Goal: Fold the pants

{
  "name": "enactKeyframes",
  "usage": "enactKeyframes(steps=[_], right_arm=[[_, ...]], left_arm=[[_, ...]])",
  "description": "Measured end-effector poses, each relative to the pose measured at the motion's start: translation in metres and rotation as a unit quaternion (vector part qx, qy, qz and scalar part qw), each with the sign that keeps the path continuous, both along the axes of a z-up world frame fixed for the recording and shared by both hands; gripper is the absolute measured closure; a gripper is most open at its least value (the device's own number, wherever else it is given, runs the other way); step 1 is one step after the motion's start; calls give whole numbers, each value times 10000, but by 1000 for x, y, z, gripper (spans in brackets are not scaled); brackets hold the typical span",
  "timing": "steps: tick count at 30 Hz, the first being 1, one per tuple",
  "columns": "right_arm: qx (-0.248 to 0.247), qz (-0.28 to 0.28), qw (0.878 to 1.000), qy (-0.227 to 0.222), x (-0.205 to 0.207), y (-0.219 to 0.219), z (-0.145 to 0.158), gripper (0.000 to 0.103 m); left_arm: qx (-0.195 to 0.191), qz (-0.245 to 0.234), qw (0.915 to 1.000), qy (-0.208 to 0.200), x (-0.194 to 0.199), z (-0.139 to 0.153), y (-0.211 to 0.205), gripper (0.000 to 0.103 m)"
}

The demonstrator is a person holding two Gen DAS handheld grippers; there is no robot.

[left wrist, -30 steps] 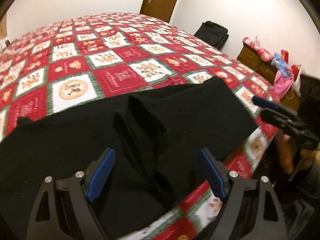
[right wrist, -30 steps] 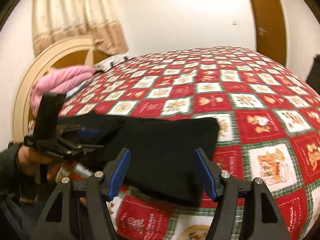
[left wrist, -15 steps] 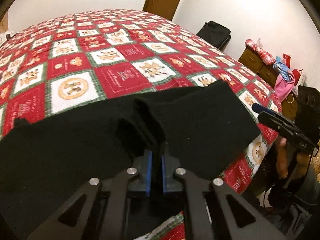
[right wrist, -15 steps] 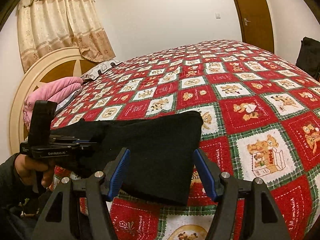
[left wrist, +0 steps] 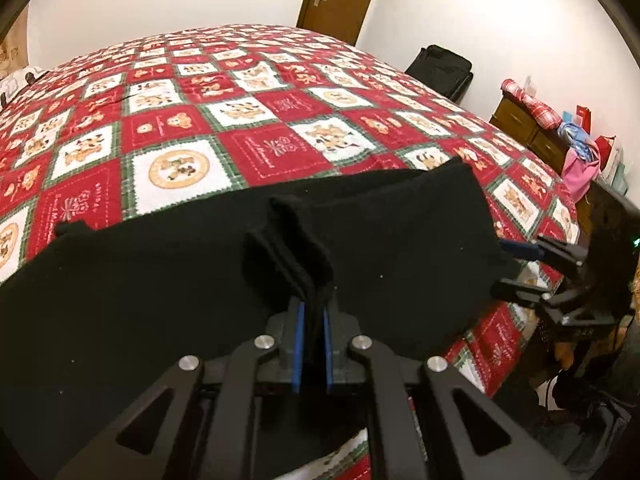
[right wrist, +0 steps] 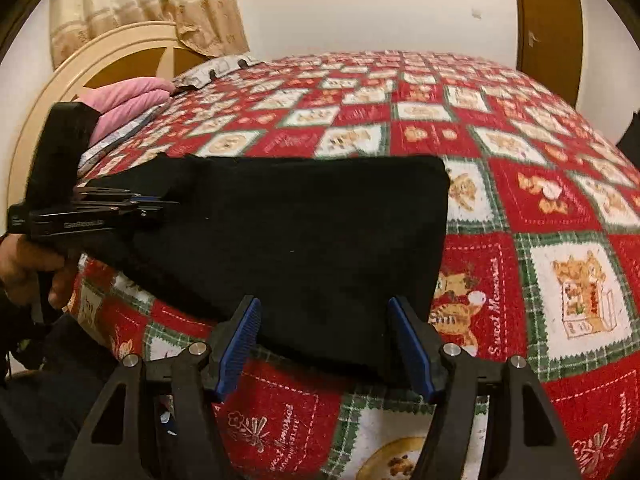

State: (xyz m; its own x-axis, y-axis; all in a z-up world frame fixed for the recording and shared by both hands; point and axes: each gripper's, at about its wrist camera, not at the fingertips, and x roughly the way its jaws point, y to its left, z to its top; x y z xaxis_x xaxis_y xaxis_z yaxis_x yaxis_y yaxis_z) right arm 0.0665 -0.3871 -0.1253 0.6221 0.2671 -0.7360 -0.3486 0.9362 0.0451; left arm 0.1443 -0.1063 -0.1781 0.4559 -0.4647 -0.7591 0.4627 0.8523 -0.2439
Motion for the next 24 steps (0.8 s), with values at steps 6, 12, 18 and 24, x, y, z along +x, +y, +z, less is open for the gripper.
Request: enactKeyframes(steps=[6, 12, 18, 24], right_arm=[[746, 14, 9970, -203, 13, -10, 34, 36], [583, -441, 9973, 65, 69, -12, 22, 36], [621, -479, 9968, -136, 53, -17, 29, 36], [-491, -21, 9987, -162, 23, 14, 5, 35]], left_arm=[[93, 12, 9999, -103, -1, 4, 7, 78], [65, 194, 9998, -89, 9, 0, 8, 67], [140, 245, 9994, -213, -2, 11, 17, 52], [132, 600, 9978, -265, -6, 11, 45, 38]])
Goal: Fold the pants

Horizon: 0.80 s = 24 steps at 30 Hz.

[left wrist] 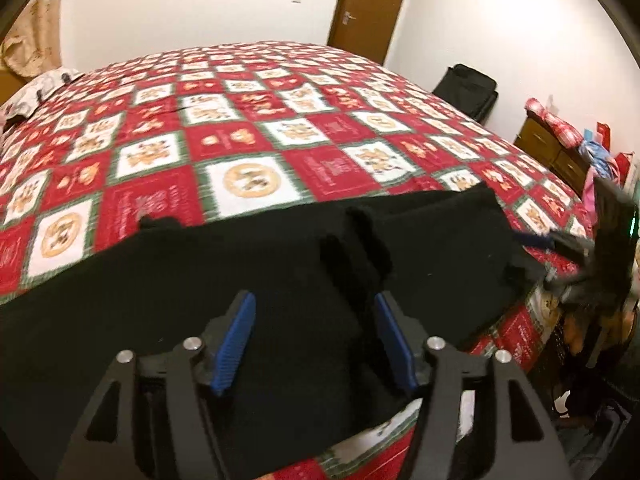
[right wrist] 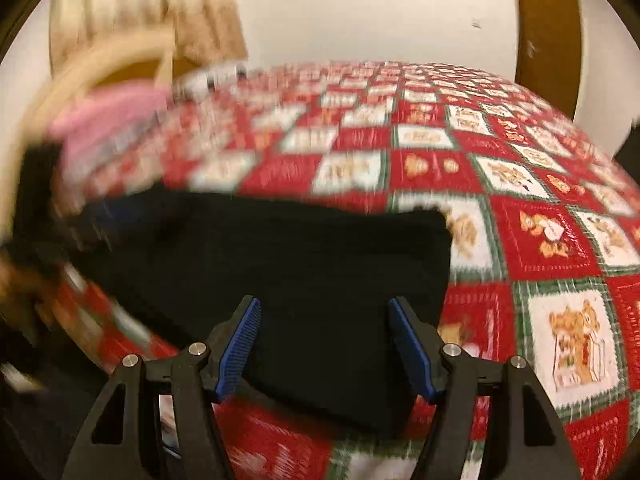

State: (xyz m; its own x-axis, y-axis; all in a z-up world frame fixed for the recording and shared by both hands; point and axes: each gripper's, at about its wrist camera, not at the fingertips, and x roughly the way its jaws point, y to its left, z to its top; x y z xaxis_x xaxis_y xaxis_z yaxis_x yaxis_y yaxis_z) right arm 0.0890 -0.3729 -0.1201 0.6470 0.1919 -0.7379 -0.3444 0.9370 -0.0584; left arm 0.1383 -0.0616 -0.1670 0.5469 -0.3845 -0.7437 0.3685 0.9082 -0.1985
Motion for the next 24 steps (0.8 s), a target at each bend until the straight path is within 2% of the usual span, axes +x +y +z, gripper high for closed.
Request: enactKeyframes(steps=[2, 4, 9, 13, 15, 18, 20, 24], right_arm=[[-704, 105, 9969, -323, -12, 13, -11, 36], [-884, 202, 9948, -456, -17, 22, -6, 36], [-237, 759, 9955, -517, -14, 51, 19, 35], [-248, 1070, 9925, -544, 7, 98, 19, 35], [-249, 896, 9945, -484, 25, 115, 15, 35], [-288, 733, 9969, 19, 58, 140, -6, 35], [-380, 757, 9964, -55, 64, 150, -15, 35], [-34, 689, 9976, -25, 58, 140, -5, 35]], left_arm=[[-48, 75, 10000, 12, -1, 0, 6, 38], [-132, 114, 9998, -28, -5, 2, 13, 38], [163, 308, 9992, -194, -19, 9, 42, 38], [306, 774, 9961, -290, -27, 16, 86, 36], [361, 1096, 9927, -347, -31, 17, 110, 30], [612, 1553, 9849, -466, -36, 16, 145, 27], [702, 1830, 9795, -465, -37, 12, 166, 27], [700, 2293, 9699, -431, -40, 1, 203, 27]])
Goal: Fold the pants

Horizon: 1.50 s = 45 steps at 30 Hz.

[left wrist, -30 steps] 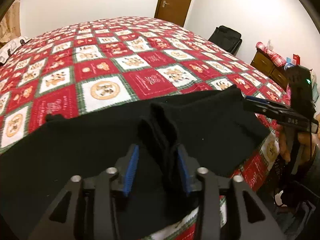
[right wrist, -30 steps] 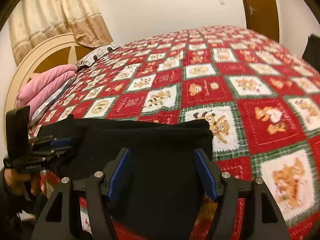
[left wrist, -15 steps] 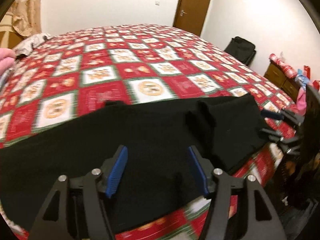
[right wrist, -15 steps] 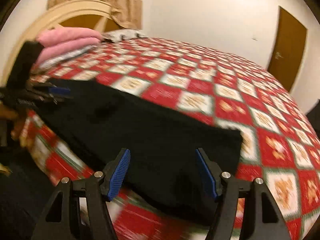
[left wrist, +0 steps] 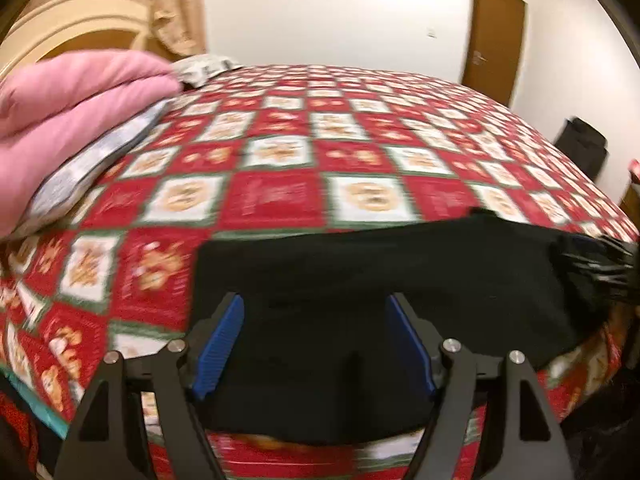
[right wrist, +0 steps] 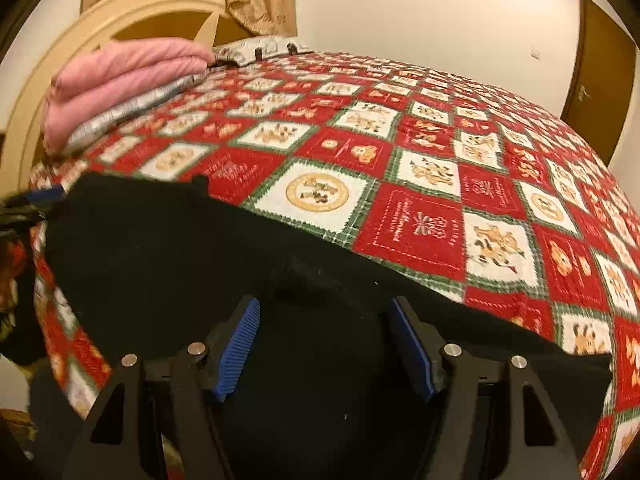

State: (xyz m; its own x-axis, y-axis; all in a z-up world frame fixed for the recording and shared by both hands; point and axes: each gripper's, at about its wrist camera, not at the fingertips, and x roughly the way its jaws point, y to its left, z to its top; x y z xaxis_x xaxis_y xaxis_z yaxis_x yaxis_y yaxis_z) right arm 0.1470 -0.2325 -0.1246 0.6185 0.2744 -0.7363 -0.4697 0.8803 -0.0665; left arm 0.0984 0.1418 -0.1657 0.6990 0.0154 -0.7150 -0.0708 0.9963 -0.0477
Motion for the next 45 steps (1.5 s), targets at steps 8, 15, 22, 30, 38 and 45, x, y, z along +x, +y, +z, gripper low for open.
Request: enactKeyframes(steps=[8, 15, 22, 30, 38, 45], right_arm=[[138, 58, 9996, -251, -47, -30, 25, 35], [465, -168, 9987, -159, -74, -62, 22, 35], [647, -376, 9972, 53, -69, -69, 7, 35], [545, -173, 9984, -20, -78, -58, 4, 35], [602, -151, 9980, -111, -81, -59, 6, 35], [571, -165, 9982, -25, -81, -58, 0, 35]], left_arm=[[-499, 325, 9982, 23, -1, -22, 35, 27], [-832, 616, 9946, 94, -3, -29, 60, 27], [-1018, 561, 9932, 66, -3, -35, 62, 27], [-836, 465, 9953, 151, -11, -38, 41, 27], [-1458, 492, 9881, 24, -24, -33, 67, 62], [-352, 529, 9980, 50, -23, -26, 39, 68]])
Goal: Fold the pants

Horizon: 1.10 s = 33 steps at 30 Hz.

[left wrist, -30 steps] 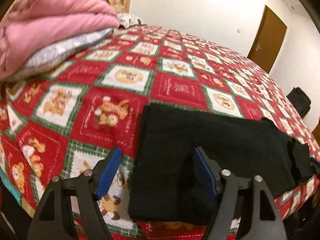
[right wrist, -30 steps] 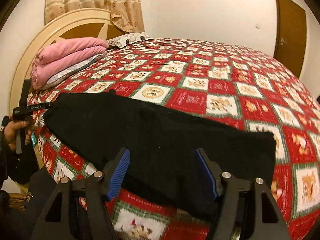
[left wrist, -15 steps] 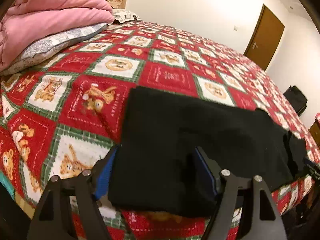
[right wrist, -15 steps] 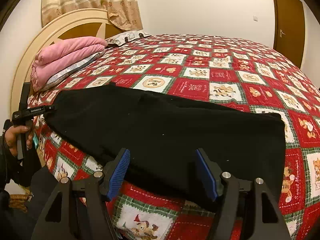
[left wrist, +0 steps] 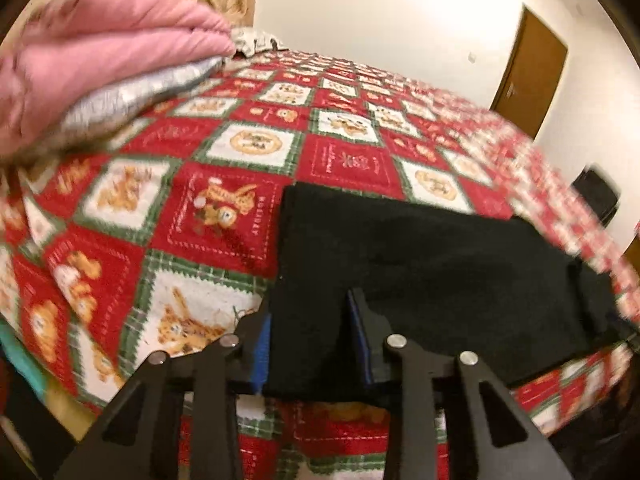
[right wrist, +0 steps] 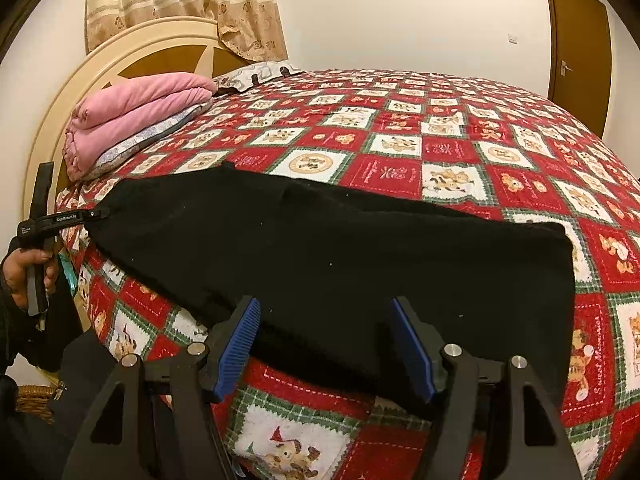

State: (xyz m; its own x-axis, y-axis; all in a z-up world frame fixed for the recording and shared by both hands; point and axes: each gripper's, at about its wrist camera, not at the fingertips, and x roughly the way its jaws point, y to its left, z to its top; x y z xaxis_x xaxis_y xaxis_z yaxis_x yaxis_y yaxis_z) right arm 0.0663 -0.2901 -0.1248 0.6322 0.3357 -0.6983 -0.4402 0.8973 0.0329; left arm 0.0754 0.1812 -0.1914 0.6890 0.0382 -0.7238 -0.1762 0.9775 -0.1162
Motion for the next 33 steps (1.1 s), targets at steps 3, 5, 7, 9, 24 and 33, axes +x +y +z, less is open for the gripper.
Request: enactKeyframes(steps=[3, 5, 7, 9, 24, 33], right_arm=[[-23, 23, 10000, -12, -1, 2, -1, 35], [-29, 23, 10000, -11, -1, 2, -1, 35], [-20, 15, 10000, 2, -1, 2, -2, 35], [-13, 6, 10000, 22, -1, 2, -3, 35], [33, -126, 9999, -40, 0, -6, 0, 35], [143, -354, 9992, -96, 3, -19, 9, 35]], left_arm=[[540, 35, 9985, 62, 1, 1, -12, 68], [816, -25, 9967, 22, 1, 6, -23, 68], [719, -117, 9973, -32, 2, 6, -23, 68], [333, -4, 9994, 87, 3, -2, -9, 63], [-1120, -237, 9929, -331, -6, 20, 18, 87], [-1756, -834, 9748, -1096, -15, 77, -5, 88]])
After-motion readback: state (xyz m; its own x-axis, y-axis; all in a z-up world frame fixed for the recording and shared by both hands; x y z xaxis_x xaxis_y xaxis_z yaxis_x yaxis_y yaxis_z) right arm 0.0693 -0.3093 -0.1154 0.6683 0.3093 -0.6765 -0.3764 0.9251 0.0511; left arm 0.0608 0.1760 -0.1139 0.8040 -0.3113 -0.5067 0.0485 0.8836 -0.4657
